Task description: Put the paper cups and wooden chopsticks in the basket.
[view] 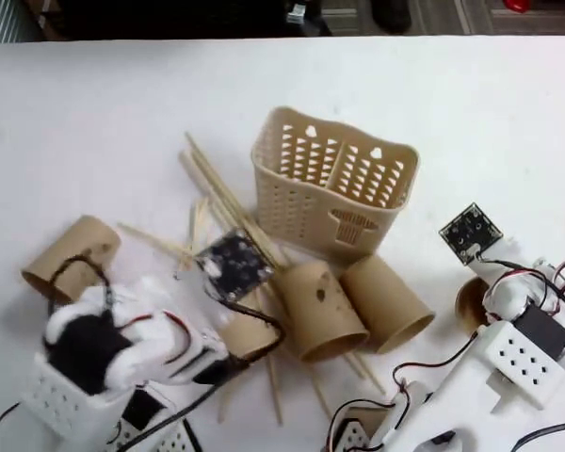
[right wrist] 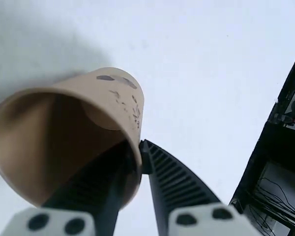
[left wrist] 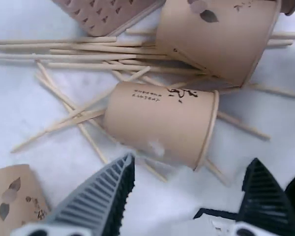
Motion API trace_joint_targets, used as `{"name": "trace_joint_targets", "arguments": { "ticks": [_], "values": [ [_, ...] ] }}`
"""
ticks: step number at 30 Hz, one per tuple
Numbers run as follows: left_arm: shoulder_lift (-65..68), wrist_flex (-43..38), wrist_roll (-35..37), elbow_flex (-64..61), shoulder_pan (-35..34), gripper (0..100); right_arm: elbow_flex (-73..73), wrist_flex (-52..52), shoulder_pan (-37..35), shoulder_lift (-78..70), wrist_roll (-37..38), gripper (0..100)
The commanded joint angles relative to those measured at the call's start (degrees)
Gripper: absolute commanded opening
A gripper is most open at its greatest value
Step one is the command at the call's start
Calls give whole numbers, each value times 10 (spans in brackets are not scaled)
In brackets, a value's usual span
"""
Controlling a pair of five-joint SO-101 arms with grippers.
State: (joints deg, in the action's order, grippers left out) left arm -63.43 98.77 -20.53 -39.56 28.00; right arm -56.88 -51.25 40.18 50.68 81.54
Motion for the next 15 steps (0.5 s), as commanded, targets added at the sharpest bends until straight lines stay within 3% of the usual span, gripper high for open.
{"name": "trace_joint_targets", "arguments": {
  "ticks": [1,8,15],
  "values": [
    [7,-75,18,-76,51,346,-4,-5,4,10,-5,18],
    [29,-112,18,-111,59,346,-27,-1,-1,10,-1,18],
    [141,-181,2,-135,46,291,-27,0,-1,11,-1,18]
  ]
}}
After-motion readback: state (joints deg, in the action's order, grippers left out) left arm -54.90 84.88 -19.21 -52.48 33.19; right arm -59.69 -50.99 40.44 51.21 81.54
